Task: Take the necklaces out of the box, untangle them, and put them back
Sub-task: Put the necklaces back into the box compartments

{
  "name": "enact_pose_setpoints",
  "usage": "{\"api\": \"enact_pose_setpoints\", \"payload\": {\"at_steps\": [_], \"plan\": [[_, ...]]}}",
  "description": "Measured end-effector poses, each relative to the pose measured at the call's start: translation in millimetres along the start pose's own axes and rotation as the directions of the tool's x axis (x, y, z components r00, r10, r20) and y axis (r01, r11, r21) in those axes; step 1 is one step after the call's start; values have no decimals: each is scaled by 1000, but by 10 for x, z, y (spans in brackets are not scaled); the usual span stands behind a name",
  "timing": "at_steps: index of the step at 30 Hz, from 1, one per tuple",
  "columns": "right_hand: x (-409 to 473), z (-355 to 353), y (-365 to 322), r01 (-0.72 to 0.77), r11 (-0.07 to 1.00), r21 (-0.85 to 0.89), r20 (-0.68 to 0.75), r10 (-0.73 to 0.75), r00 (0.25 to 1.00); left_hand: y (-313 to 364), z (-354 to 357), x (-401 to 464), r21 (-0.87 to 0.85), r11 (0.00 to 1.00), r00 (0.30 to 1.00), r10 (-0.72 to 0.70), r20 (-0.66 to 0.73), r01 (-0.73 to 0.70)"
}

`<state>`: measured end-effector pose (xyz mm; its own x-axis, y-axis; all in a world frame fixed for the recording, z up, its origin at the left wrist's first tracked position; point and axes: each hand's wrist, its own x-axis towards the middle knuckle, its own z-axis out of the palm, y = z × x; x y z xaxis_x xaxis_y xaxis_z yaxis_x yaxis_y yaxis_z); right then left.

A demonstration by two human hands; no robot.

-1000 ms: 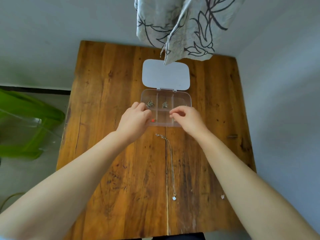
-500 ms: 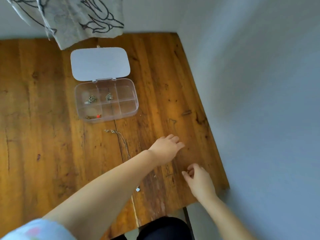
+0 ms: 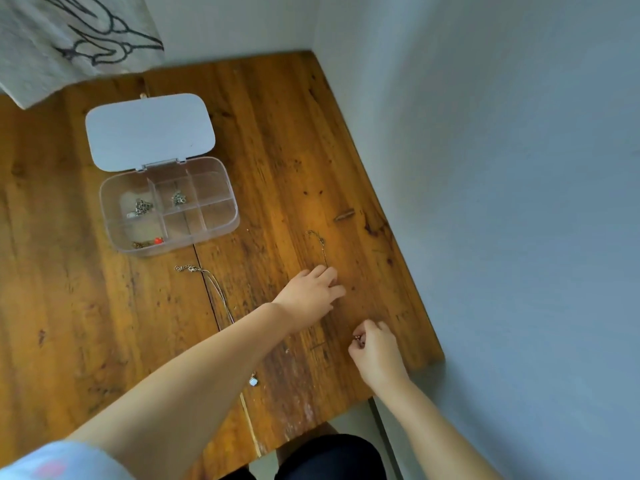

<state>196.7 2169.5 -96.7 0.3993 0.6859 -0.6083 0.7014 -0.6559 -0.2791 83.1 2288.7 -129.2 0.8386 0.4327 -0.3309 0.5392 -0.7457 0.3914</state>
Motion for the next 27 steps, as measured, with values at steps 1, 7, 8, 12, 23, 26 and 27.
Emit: {"api": "enact_pose_setpoints", "payload": {"at_steps": [1, 7, 8, 12, 23, 26, 27], "plan": [[6, -55, -1, 2, 1000, 18, 34, -2, 999, 2, 4, -7, -16, 1000, 1000, 1, 6, -1], [6, -661, -216, 118, 965, 233, 125, -151, 981, 56, -60, -182, -478, 878, 1000, -23, 4, 22], [15, -764, -263, 131, 953, 273, 111, -167, 980, 48, -105, -240, -591, 806, 998, -61, -5, 46], [98, -1035, -449, 120, 851, 511, 56, -173, 983, -146, -450, -589, -886, 439, 961, -276, 21, 146], [331, -751, -1571, 111, 605, 789, 68, -266, 962, -1028, -770, -1620, -996, 19, 686, -726, 49, 92], [398, -549, -1925, 161, 634, 756, 53, -306, 951, -1180, -771, -1631, -998, -5, 484, -874, 37, 67], [421, -473, -2047, 186, 654, 733, 55, -329, 943, -1199, -801, -1596, -999, 4, 437, -899, 19, 53]]}}
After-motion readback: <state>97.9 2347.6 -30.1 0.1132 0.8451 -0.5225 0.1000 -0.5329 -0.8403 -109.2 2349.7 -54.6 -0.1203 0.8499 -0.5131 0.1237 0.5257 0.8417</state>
